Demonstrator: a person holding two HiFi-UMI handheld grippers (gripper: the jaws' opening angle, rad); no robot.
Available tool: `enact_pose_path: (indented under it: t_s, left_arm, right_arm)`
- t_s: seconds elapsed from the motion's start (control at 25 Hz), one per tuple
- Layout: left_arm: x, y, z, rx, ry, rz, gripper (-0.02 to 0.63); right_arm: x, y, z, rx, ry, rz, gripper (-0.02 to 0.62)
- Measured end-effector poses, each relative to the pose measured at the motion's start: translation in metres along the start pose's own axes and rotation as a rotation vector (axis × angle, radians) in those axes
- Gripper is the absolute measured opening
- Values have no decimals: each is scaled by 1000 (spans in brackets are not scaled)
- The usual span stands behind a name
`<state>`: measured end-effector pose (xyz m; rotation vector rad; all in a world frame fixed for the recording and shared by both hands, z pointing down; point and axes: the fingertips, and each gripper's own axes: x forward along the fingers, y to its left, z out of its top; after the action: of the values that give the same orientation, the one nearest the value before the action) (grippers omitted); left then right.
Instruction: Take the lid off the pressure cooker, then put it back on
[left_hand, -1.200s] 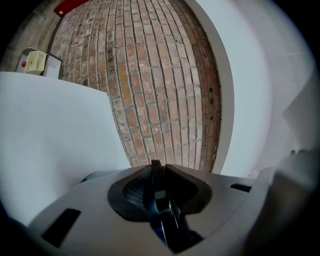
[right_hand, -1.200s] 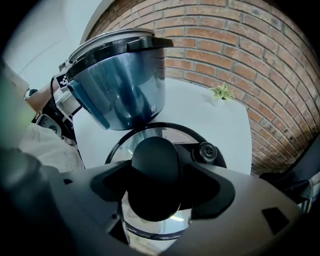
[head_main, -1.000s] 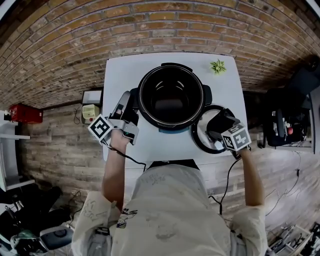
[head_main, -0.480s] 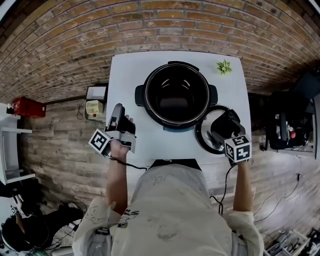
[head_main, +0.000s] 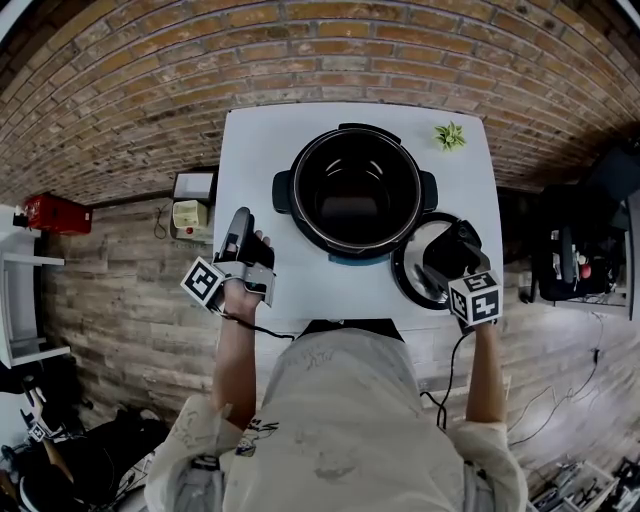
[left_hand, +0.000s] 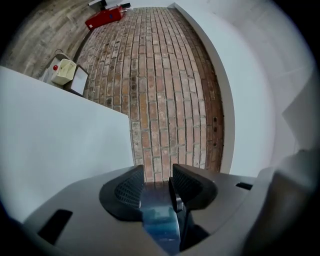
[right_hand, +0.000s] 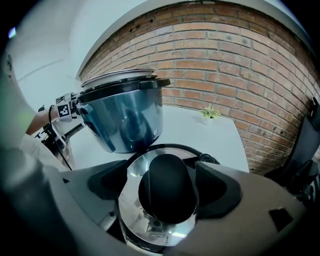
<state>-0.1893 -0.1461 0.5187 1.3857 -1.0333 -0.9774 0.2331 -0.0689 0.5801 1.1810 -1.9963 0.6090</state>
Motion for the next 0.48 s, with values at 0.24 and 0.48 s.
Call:
enact_pose_path:
  t_s: [0.24, 0.48]
  left_arm:
    - [10, -11, -6, 21, 34, -33, 201]
    - [27, -34, -28, 75, 130, -86, 216]
  right_arm:
    - [1, -4, -2, -11, 18, -1, 425]
    - [2, -6, -2, -68, 66, -3, 425]
